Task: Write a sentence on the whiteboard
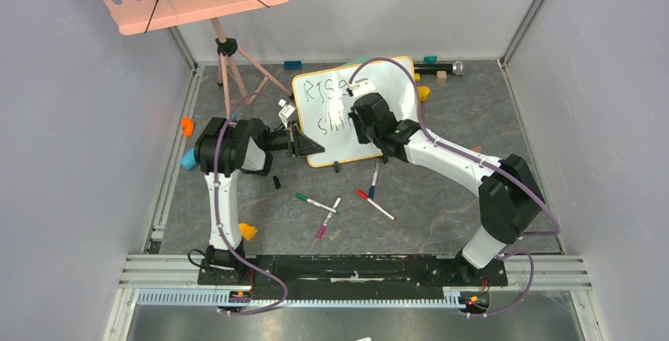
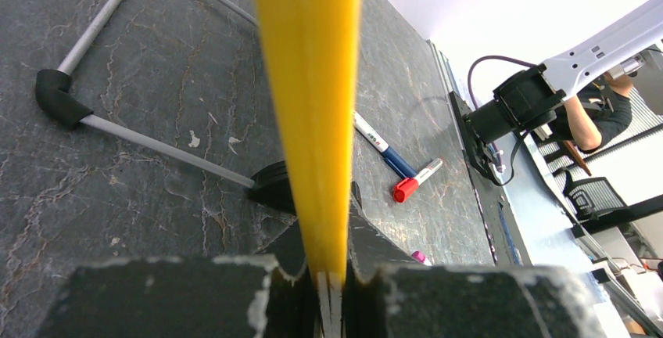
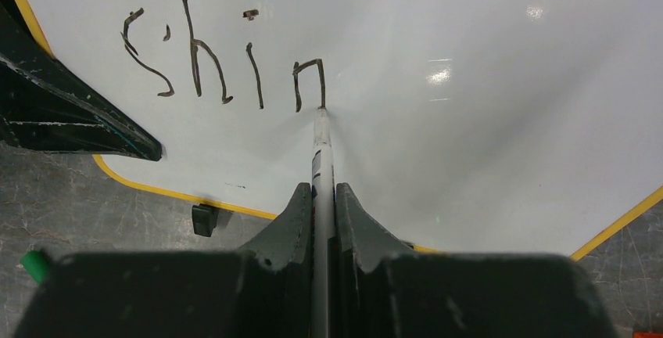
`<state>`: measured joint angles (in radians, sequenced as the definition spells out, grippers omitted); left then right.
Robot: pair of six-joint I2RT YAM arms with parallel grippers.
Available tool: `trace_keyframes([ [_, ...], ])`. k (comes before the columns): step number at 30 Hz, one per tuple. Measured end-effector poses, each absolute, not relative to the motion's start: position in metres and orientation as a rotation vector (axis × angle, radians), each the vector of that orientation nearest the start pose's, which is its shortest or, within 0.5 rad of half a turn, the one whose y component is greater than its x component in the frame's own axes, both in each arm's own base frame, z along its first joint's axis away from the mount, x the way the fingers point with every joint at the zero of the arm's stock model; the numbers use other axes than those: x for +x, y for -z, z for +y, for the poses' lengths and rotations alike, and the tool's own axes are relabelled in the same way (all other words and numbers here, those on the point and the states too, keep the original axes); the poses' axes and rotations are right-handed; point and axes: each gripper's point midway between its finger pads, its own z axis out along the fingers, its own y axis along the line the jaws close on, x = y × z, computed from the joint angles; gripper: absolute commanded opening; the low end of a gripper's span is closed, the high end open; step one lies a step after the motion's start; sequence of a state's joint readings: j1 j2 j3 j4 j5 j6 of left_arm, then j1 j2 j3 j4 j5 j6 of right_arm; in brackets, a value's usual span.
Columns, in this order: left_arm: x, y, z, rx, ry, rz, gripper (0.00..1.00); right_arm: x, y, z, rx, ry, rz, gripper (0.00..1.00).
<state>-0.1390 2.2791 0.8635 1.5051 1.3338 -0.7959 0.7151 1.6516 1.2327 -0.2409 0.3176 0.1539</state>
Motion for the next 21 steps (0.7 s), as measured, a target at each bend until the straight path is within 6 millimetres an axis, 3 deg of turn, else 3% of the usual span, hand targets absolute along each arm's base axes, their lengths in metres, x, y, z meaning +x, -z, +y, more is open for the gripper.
trace_keyframes([
  [10, 0.349, -0.06, -0.228, 0.684, 1.658, 1.698, 0.02, 0.375, -0.152, 0.262, -0.436, -0.148, 2.152, 0.0],
  [21, 0.349, -0.06, -0.228, 0.684, 1.658, 1.698, 0.02, 0.373, -0.183, 0.259, -0.409, -0.21, 2.096, 0.0],
])
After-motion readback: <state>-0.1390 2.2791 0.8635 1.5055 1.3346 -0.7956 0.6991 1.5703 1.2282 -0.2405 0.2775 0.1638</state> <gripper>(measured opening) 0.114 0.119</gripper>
